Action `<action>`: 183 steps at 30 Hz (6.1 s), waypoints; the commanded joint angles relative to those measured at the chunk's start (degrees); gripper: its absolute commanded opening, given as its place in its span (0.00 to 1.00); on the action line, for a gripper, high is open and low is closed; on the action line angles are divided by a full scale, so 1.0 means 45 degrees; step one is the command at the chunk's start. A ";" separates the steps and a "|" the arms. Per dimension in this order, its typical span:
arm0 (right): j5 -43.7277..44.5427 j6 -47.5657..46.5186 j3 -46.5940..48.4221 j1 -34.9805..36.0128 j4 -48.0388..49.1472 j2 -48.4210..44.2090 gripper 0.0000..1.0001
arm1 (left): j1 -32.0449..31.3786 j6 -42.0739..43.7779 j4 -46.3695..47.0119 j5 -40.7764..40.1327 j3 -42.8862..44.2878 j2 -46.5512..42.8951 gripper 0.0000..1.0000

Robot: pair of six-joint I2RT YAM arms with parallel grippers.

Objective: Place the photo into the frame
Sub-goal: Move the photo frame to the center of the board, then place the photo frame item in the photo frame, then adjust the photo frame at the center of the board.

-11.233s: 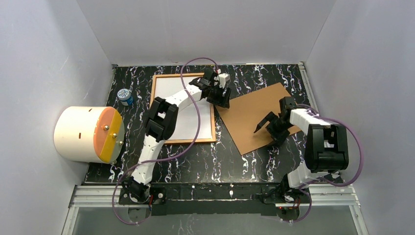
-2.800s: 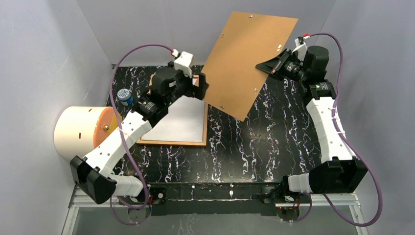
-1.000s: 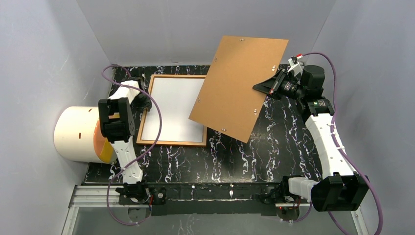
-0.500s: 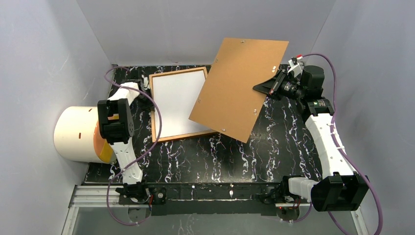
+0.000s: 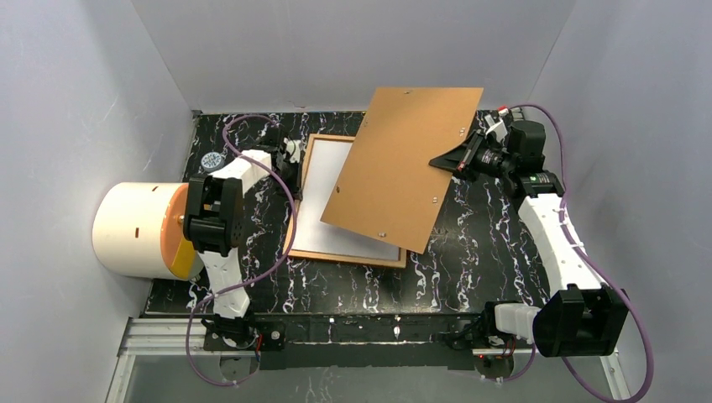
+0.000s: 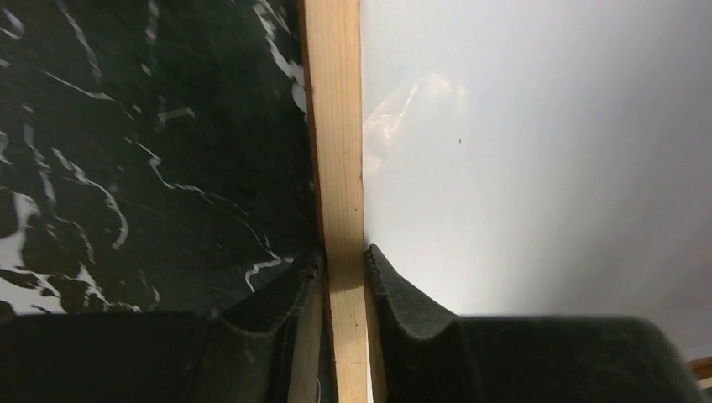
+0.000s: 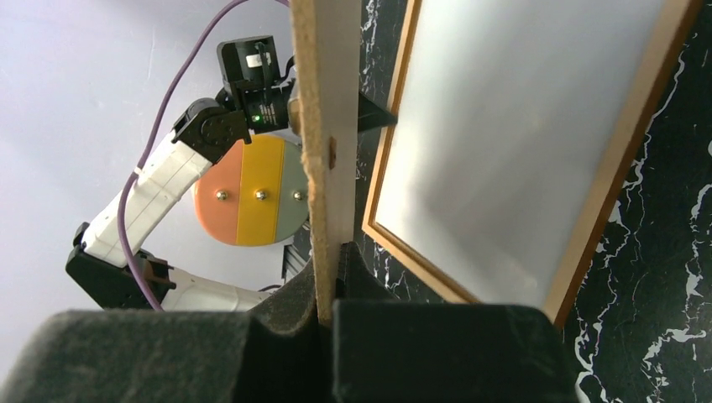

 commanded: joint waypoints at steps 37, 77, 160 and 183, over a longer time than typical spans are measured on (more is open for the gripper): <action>0.0951 0.2693 -0.2204 0.3183 0.5219 0.3975 0.01 | 0.1612 -0.3206 0.0115 0.2931 -0.0664 -0.1382 0.52; -0.0073 0.1303 -0.0744 0.3342 0.5242 0.7585 0.20 | 0.1612 -0.3539 0.0664 0.3321 -0.1009 -0.0205 0.28; 0.5459 -0.1150 0.0344 0.4433 -0.3862 0.6983 0.55 | 0.0961 -0.4561 0.1248 0.3873 -0.4891 -0.3071 0.36; 0.7491 -0.1963 0.0216 0.4426 -0.4311 0.3566 0.73 | -0.0097 -0.3561 -0.1570 0.0709 -0.2437 -0.3119 0.70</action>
